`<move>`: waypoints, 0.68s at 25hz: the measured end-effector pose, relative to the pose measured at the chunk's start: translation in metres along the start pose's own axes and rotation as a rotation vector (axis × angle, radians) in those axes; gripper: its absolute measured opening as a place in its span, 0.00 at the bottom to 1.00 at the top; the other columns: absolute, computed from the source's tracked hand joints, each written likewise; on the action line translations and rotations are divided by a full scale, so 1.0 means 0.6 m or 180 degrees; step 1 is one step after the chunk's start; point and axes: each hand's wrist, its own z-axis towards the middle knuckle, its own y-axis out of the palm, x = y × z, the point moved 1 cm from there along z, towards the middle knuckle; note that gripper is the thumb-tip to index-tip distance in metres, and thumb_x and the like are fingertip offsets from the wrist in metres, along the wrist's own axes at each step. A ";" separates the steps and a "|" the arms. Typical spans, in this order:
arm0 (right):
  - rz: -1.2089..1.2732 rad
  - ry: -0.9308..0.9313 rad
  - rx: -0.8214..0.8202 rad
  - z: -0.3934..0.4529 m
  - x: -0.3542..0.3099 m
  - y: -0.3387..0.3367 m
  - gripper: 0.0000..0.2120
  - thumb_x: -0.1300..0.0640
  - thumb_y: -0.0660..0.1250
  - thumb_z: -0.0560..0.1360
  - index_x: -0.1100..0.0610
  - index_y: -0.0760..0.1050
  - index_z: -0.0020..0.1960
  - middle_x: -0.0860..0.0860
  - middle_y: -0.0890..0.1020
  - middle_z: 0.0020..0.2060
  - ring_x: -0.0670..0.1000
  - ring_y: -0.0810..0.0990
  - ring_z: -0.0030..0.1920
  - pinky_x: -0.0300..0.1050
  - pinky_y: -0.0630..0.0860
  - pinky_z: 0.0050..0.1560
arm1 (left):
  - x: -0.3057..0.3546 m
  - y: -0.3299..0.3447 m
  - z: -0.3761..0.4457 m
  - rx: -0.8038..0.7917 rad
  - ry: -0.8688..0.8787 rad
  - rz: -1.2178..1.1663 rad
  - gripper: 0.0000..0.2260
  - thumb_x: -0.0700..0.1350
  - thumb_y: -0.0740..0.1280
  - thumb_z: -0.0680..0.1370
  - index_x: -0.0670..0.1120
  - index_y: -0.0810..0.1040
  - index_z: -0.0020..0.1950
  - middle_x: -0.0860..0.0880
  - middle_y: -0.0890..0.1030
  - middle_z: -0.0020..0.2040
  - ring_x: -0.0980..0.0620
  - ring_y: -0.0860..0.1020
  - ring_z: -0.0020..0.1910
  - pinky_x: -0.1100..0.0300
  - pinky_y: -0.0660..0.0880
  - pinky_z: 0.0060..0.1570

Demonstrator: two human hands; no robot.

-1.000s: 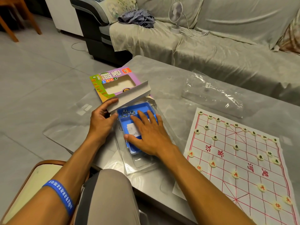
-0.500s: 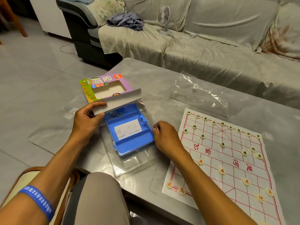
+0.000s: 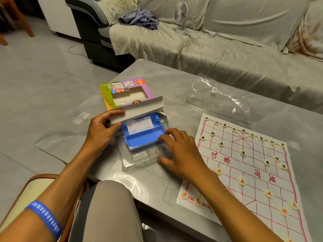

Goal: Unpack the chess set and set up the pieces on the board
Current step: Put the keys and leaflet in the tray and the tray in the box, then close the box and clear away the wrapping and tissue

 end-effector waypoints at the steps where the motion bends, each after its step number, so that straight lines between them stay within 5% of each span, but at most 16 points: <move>1: -0.0149 0.0102 0.0178 0.002 0.002 0.006 0.28 0.39 0.69 0.71 0.47 0.66 0.67 0.48 0.65 0.66 0.52 0.65 0.64 0.47 0.64 0.62 | 0.002 0.003 -0.003 -0.0050 0.0019 0.0024 0.15 0.34 0.66 0.77 0.51 0.79 0.57 0.54 0.78 0.61 0.64 0.75 0.59 0.64 0.76 0.56; 7: -0.0034 0.0272 0.1029 0.064 -0.009 -0.004 0.27 0.40 0.73 0.68 0.51 0.70 0.61 0.51 0.70 0.61 0.53 0.68 0.59 0.47 0.70 0.58 | 0.031 -0.002 -0.019 -0.0306 0.0132 0.0007 0.14 0.35 0.67 0.76 0.50 0.80 0.57 0.53 0.78 0.61 0.55 0.76 0.61 0.59 0.76 0.59; 10: 0.0950 0.0394 0.1323 0.063 0.001 -0.017 0.34 0.46 0.77 0.66 0.51 0.66 0.66 0.51 0.66 0.64 0.49 0.67 0.62 0.41 0.69 0.60 | 0.045 -0.003 -0.030 -0.0304 0.0075 -0.0063 0.14 0.37 0.67 0.76 0.51 0.80 0.57 0.56 0.77 0.61 0.58 0.75 0.61 0.64 0.77 0.54; 14: 0.1792 0.0790 0.0840 0.050 0.019 -0.024 0.43 0.50 0.77 0.67 0.47 0.55 0.74 0.50 0.68 0.69 0.49 0.71 0.64 0.37 0.67 0.58 | 0.051 -0.001 -0.046 -0.0340 0.0020 -0.0112 0.13 0.37 0.66 0.75 0.52 0.79 0.56 0.57 0.77 0.60 0.62 0.75 0.59 0.68 0.77 0.50; 17: 0.1938 0.1012 0.0841 0.066 0.028 -0.021 0.37 0.48 0.76 0.68 0.47 0.60 0.70 0.49 0.74 0.64 0.49 0.74 0.61 0.40 0.70 0.57 | 0.061 0.004 -0.046 -0.0343 0.0019 -0.0265 0.13 0.37 0.67 0.75 0.50 0.80 0.56 0.58 0.78 0.59 0.61 0.76 0.58 0.67 0.76 0.50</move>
